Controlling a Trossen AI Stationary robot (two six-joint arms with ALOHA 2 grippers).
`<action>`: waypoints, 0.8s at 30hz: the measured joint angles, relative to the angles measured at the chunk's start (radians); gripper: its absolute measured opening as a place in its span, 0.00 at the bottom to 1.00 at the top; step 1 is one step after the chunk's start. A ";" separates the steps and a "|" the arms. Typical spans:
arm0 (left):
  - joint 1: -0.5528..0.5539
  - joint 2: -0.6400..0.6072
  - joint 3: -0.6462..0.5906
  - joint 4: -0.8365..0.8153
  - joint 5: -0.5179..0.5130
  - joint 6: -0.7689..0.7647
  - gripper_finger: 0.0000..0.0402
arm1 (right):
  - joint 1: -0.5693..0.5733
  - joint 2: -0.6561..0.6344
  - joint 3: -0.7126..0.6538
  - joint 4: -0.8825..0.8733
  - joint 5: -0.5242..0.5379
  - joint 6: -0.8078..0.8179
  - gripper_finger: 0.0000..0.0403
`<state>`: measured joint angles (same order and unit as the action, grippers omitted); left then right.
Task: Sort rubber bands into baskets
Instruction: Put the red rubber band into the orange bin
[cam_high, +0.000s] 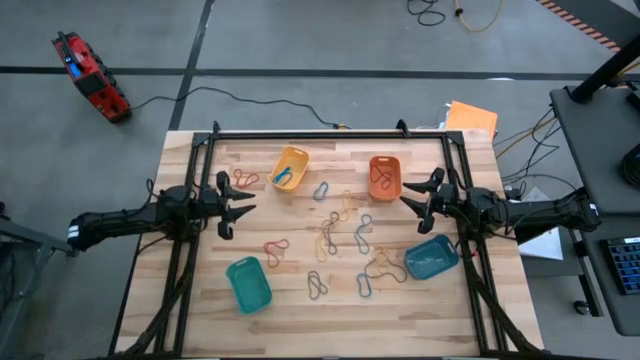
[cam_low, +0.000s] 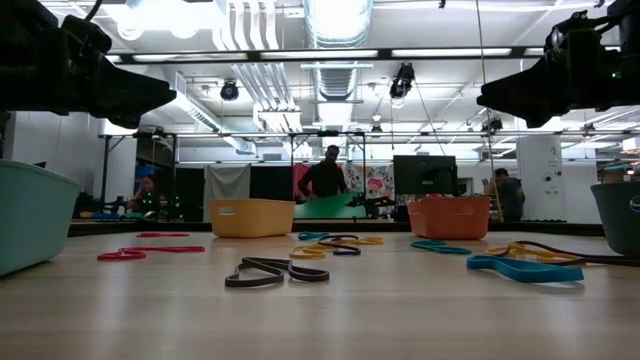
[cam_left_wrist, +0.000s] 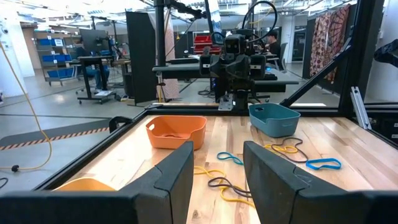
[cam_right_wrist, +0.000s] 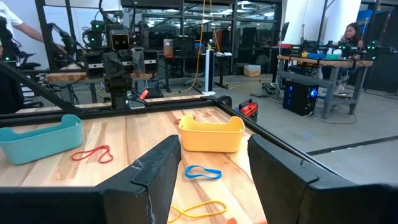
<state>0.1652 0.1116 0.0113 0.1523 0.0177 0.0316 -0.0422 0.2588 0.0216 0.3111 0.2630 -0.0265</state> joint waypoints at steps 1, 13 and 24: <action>0.000 0.000 0.000 0.000 0.000 0.000 0.31 | 0.000 0.000 0.000 0.000 0.000 0.000 0.45; 0.000 0.000 0.000 0.105 0.001 -0.164 0.31 | 0.000 0.000 0.001 0.001 0.000 0.069 0.45; 0.000 0.000 0.000 0.224 0.001 -0.199 0.31 | 0.000 -0.001 0.002 0.010 -0.003 0.183 0.45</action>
<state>0.1650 0.1120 0.0113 0.3764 0.0185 -0.1678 -0.0418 0.2581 0.0235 0.3214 0.2602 0.1566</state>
